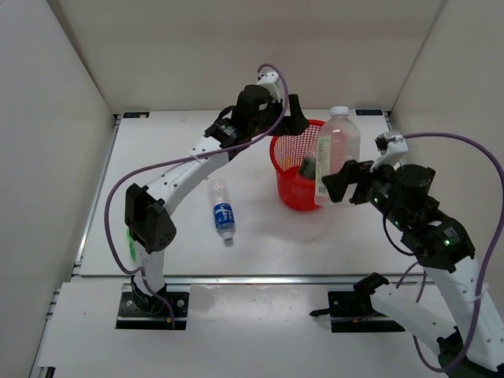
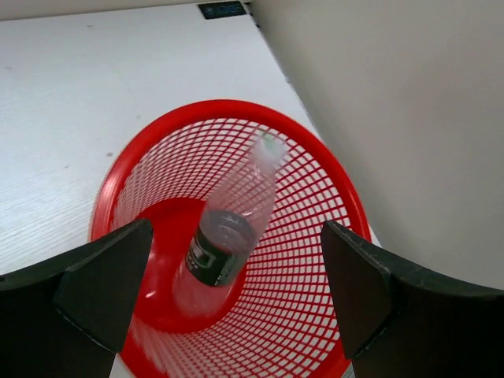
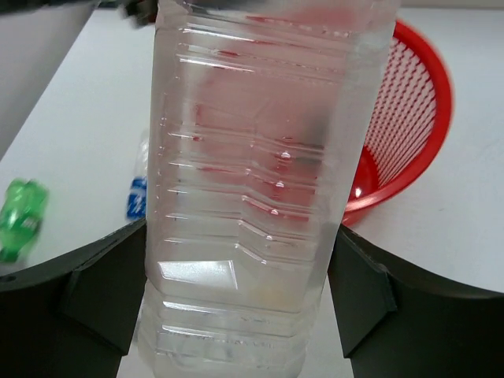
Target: Put the plastic bottles in the bin
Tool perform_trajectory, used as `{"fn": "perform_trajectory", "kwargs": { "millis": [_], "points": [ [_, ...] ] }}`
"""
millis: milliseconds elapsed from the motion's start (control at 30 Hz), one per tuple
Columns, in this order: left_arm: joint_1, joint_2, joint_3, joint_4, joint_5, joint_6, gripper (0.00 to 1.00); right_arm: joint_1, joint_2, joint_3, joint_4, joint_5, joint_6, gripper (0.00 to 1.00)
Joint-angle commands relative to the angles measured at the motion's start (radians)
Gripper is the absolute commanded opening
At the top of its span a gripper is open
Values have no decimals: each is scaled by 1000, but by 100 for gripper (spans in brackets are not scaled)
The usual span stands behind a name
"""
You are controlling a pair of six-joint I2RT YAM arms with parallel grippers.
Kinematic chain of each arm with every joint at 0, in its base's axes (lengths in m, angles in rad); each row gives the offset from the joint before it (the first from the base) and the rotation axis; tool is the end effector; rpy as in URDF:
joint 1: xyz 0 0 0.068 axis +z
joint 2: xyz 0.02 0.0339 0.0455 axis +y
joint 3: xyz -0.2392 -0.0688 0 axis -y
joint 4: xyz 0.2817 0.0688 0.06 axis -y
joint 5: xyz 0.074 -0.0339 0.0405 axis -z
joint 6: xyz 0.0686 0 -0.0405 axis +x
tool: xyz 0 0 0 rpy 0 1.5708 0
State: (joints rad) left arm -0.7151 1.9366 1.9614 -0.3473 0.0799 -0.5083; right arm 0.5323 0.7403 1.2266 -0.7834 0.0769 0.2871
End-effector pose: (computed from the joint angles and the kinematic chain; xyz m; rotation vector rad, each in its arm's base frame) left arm 0.3896 -0.3456 0.3587 0.2632 1.9797 -0.8910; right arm 0.1755 0.0972 0.4179 -0.1783 1.8881 0.4916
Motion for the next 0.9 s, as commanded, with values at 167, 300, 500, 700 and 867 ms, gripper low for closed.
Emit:
{"fn": "perform_trajectory", "kwargs": {
  "millis": [167, 300, 500, 700, 867],
  "points": [
    [94, -393, -137, -208, -254, 18, 99, -502, 227, -31, 351, -416, 0, 4],
    [325, -695, -502, -339, -279, -117, 99, -467, 313, -62, 426, -348, 0, 8],
    [552, -872, -705, -736, -544, -151, 99, -273, 452, 36, 420, -117, -94, 10],
    [608, -910, -895, -828, -496, -206, 98, -262, 488, -6, 446, -112, -115, 18],
    [652, -871, -1010, -808, -514, -263, 99, -203, 534, 22, 406, -47, -178, 57]
  ]
}}
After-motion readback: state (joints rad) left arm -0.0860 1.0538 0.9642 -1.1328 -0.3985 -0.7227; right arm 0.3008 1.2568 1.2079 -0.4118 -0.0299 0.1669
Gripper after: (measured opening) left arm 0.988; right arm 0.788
